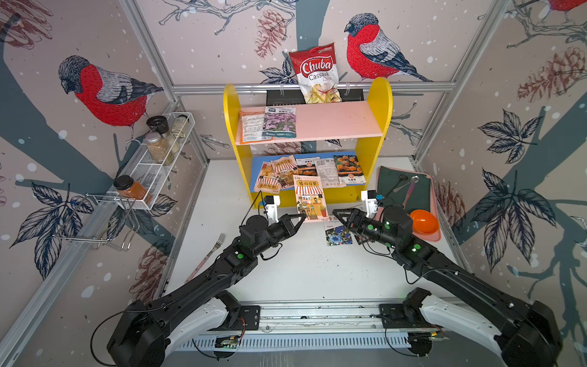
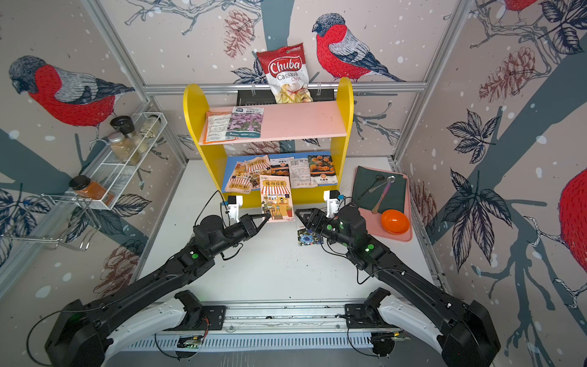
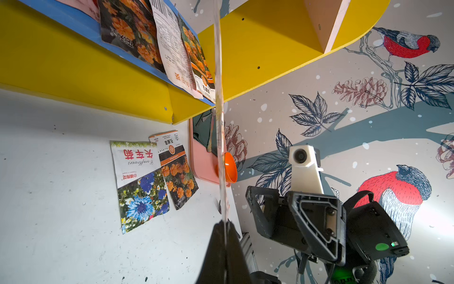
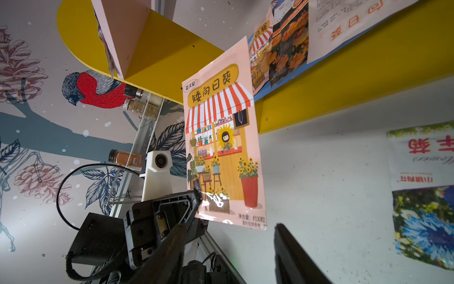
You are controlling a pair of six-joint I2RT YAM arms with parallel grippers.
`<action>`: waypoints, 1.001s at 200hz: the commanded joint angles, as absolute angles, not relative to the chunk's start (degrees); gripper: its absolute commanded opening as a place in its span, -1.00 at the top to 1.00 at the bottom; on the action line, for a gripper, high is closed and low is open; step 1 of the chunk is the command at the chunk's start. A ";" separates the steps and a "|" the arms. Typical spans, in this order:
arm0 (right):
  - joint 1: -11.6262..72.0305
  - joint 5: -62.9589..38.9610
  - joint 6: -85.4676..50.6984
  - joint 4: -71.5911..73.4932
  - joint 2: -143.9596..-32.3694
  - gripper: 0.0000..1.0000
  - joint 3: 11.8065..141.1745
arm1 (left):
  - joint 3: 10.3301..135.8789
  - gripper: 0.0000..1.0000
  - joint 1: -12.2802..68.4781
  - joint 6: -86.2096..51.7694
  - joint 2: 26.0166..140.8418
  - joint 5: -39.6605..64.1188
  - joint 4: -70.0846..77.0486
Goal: Take the seed bag off the shelf
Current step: Pick up the seed packet from the shelf, then place the seed packet at the center of the board.
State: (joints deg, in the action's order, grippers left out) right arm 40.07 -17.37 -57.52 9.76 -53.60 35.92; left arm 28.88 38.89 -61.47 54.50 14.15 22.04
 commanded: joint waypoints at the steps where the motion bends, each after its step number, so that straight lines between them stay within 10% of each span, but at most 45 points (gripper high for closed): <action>1: 39.99 -16.53 -52.80 4.96 -53.28 -0.61 38.93 | 27.76 1.00 38.83 -61.77 54.16 14.50 26.53; 19: 40.03 -17.03 -48.03 -1.47 -53.92 -1.00 43.16 | 26.27 1.00 38.85 -62.49 54.23 14.97 28.41; 200: 41.39 -13.13 -21.69 -37.59 -55.89 -1.00 64.86 | 9.10 1.00 38.85 -71.39 67.40 19.26 56.27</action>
State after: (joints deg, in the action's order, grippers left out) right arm 40.88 -14.00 -24.23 -34.87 -55.61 64.18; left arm 10.00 38.89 -70.52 64.49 17.06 45.93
